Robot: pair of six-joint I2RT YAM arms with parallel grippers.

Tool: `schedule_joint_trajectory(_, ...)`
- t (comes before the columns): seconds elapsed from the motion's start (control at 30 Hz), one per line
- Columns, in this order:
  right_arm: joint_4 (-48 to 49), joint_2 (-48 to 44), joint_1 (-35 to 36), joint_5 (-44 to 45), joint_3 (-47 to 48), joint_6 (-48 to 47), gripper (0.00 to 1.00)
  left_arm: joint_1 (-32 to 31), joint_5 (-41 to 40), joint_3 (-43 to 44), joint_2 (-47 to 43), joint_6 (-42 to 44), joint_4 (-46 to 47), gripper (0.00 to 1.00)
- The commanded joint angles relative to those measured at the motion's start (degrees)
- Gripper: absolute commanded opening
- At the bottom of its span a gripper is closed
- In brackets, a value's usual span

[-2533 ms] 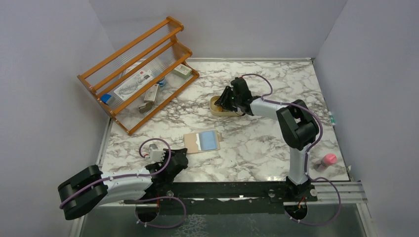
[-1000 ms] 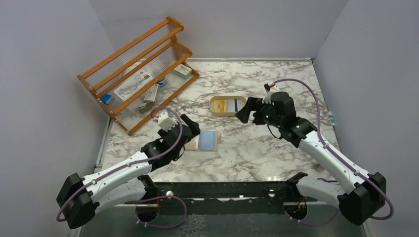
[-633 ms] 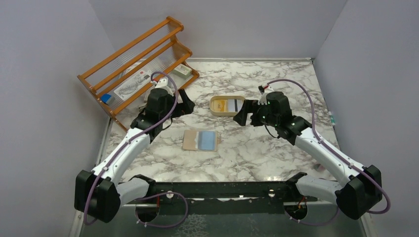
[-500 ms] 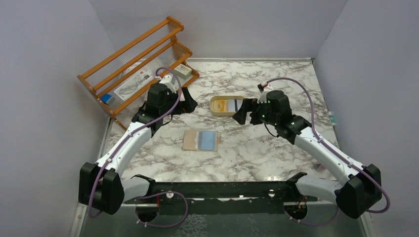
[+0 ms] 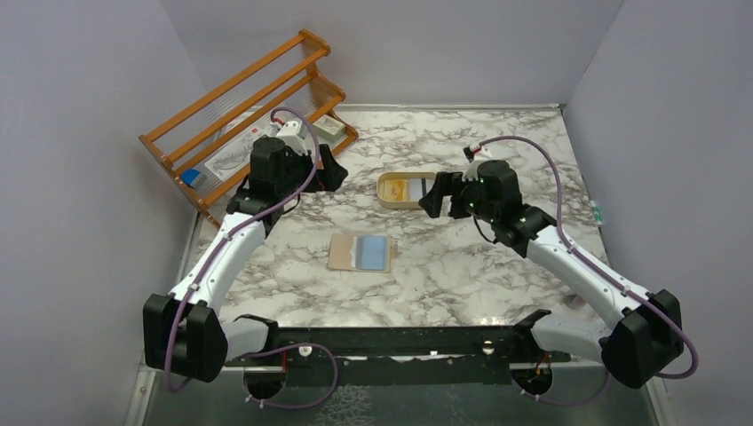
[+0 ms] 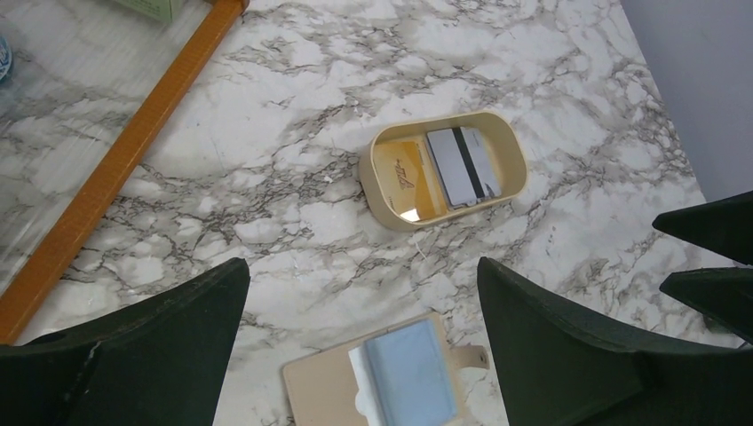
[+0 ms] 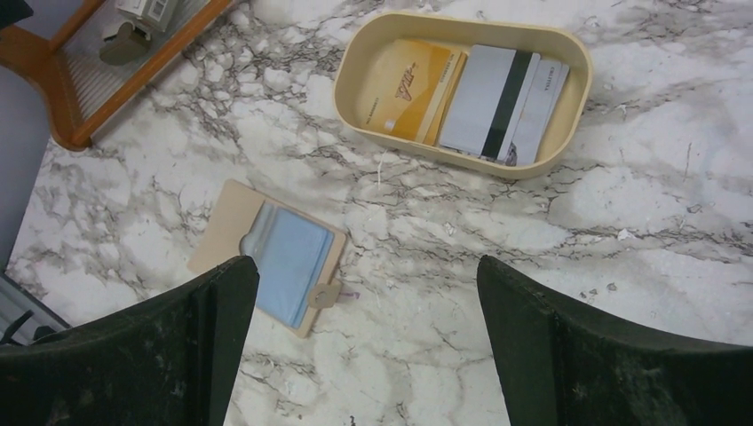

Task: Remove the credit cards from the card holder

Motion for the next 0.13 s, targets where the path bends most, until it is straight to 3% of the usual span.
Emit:
schedule_joint_trajectory(0.0,4.61,-1.86,-0.23,1.82,-1.68,-2.07,0.98,1.15,3.20,0.13,-1.00,1.04,1.55,0.99)
schedule_joint_trajectory(0.1,7.13,-2.87,-0.23,0.29,-3.00,-2.41,0.98,1.80,3.88,0.70,-0.62,1.14,1.18,0.99)
